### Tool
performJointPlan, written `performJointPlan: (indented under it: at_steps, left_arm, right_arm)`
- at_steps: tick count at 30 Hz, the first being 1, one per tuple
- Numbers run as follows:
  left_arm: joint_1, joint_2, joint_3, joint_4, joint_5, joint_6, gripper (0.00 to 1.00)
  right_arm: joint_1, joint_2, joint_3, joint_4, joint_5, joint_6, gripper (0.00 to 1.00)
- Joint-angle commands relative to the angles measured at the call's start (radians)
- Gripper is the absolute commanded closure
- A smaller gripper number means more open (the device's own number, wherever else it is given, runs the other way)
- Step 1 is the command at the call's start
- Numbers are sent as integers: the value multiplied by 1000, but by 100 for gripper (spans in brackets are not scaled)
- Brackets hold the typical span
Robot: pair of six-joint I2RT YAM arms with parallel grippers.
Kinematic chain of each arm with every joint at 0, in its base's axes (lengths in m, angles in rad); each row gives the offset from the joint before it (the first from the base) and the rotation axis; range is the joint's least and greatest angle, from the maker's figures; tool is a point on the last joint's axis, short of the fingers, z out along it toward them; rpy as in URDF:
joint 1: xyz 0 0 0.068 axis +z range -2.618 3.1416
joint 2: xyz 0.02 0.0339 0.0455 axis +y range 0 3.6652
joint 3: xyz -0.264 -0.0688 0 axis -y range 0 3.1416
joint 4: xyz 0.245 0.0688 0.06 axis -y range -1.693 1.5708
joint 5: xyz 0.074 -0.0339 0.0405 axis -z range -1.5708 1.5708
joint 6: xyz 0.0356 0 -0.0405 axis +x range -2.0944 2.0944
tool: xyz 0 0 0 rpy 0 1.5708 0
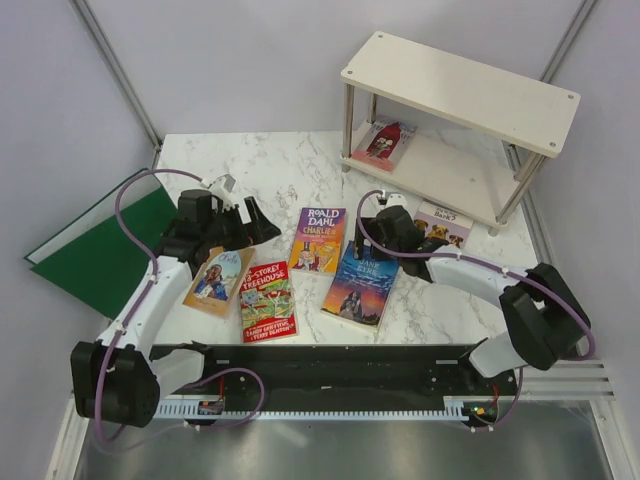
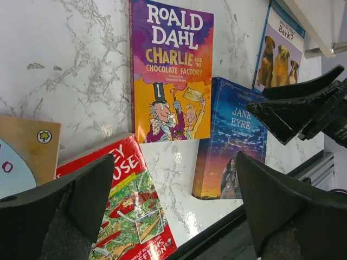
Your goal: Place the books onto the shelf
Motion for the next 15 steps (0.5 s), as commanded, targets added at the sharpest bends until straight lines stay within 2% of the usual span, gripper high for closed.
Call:
performJointPlan:
  at_steps: [1,7,15]
  left_arm:
    - [0,56,-12,68,80,-33,0]
    - [-6,212,-27,194,148,-105,0]
    - [-26,482,72,251,143,-154,0]
  right_arm:
    - [2,81,92,71,-102,57,2]
    - [0,275,246,91,-189,99,2]
    - [-32,419,290,209,-287,214,2]
